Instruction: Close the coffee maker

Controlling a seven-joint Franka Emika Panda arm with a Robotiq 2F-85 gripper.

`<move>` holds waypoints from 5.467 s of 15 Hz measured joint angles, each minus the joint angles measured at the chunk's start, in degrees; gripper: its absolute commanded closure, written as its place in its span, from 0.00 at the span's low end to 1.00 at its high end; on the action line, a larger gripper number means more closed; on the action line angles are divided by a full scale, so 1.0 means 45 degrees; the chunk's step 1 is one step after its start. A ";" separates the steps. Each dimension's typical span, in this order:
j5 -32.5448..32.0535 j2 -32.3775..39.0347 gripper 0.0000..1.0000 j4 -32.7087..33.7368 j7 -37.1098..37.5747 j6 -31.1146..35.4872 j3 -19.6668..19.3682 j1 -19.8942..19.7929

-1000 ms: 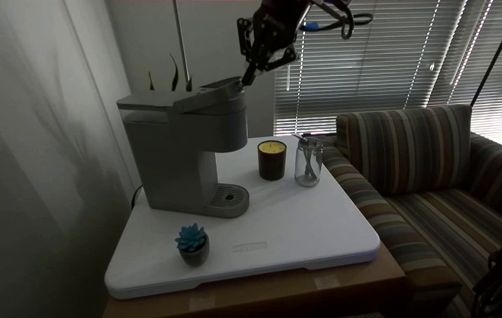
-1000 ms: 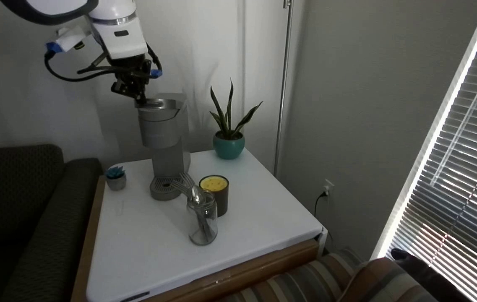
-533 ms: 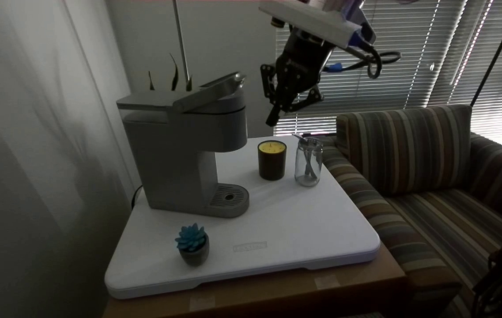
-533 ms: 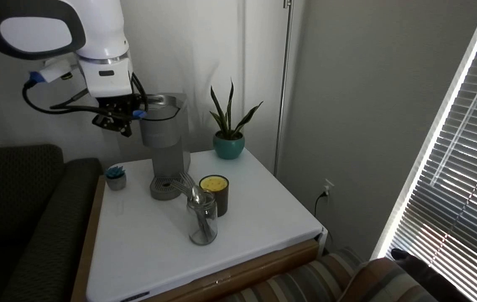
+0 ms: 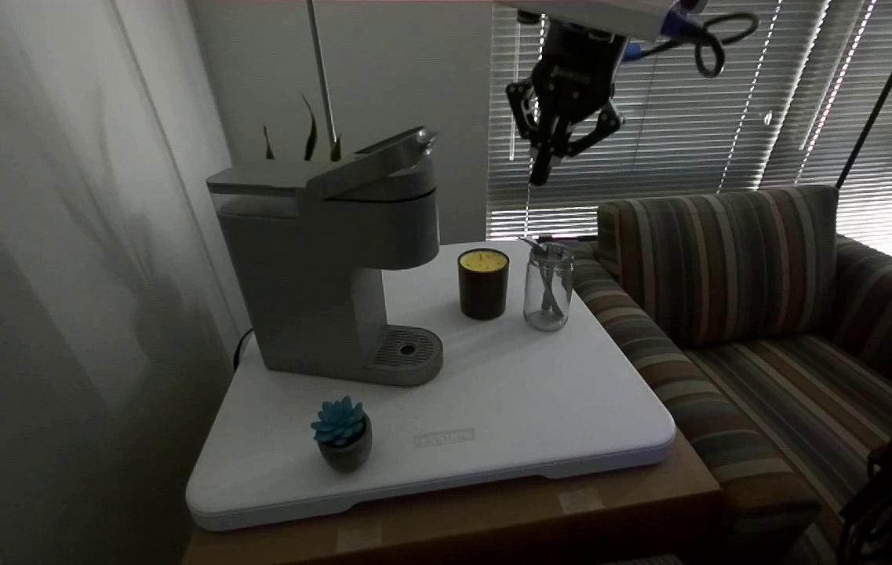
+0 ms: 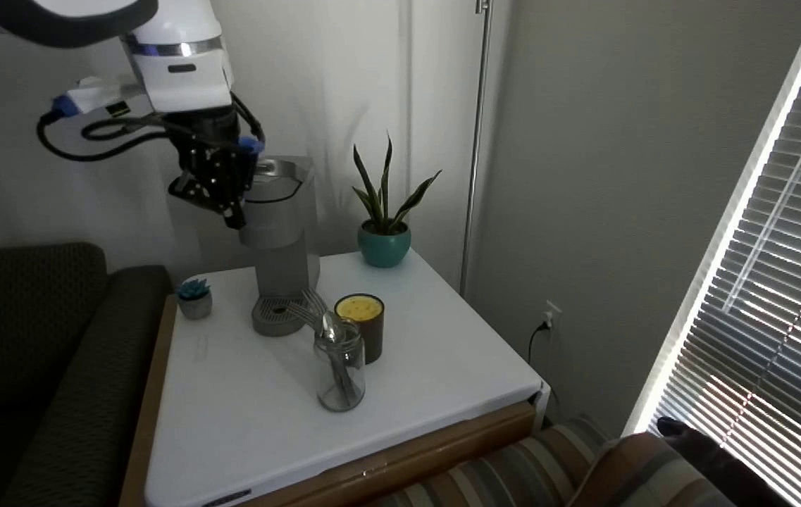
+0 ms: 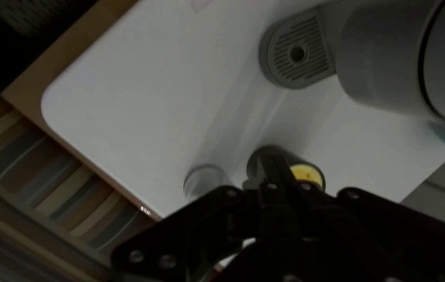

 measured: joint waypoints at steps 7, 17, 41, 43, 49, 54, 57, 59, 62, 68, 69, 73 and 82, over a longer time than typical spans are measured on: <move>-0.2075 -0.0704 1.00 0.1556 0.2345 -0.0323 0.0640 -0.0662; 0.0064 0.1793 1.00 0.4855 0.0689 0.0078 0.1687 -0.0735; 0.7479 0.2465 1.00 0.3461 0.3328 0.1463 0.2468 -0.1212; 0.8705 0.2437 1.00 0.2994 0.2873 0.2725 0.2785 -0.1211; 1.4494 0.2358 1.00 0.2321 -0.1167 0.6547 0.4473 -0.1451; 1.9730 0.2331 1.00 0.2823 -0.6131 0.7575 0.5403 -0.1837; 2.2918 0.2294 1.00 0.3081 -0.9020 0.7369 0.5034 -0.1736; 2.5115 0.2161 1.00 0.3107 -1.0914 0.6828 0.4281 -0.1420; 2.8512 0.2053 1.00 0.2863 -1.3729 0.5466 0.2743 -0.0684; 3.1373 0.1961 1.00 0.0864 -1.6746 0.1160 0.0526 0.0377; 3.1344 0.2021 1.00 0.0598 -1.6746 0.0426 0.0321 0.0398; 3.1272 0.2036 1.00 -0.0077 -1.6811 -0.1286 0.0606 -0.0282; 3.1227 0.2465 1.00 -0.1224 -1.9203 -0.5136 0.0572 -0.1330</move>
